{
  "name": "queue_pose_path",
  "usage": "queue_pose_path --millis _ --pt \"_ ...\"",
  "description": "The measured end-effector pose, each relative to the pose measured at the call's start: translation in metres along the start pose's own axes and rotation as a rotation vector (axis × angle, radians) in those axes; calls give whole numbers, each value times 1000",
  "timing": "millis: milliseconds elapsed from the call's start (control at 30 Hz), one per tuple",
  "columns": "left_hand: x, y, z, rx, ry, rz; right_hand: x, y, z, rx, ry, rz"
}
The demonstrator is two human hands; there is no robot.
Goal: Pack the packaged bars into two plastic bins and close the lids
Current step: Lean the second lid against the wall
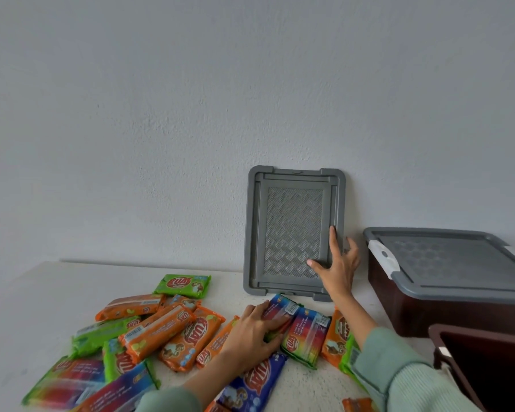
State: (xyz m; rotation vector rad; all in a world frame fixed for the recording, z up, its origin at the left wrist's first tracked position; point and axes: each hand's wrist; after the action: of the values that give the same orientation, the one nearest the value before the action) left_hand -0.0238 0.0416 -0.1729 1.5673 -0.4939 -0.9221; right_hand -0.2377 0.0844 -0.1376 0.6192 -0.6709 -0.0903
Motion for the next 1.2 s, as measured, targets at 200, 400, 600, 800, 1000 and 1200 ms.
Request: queue_pose_path --millis 200,400,600,800,1000,1200 --pt "-4 13 -2 44 18 -38 16 18 -16 -1 -35 -56" --pt "1 35 -21 -63 70 -203 37 30 -48 66 -55 -36" --pt "27 45 -50 -46 186 -238 59 34 -91 202 -56 -26" --pt "48 42 -107 -71 246 -265 84 38 -146 381 -10 11" --pt "53 25 -192 -78 218 -316 125 47 -228 532 56 83" --pt "29 -4 -251 -147 446 -101 140 67 -288 627 227 -41"
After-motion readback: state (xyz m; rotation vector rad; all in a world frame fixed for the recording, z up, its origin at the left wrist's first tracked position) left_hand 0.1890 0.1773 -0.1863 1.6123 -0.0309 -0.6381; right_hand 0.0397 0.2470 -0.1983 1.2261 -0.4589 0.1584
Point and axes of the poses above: each hand's wrist, its own z-axis towards the middle knuckle, its own y-axis out of the back of the hand, x = y × z, and after that the axes turned 11 degrees about y, right-handed
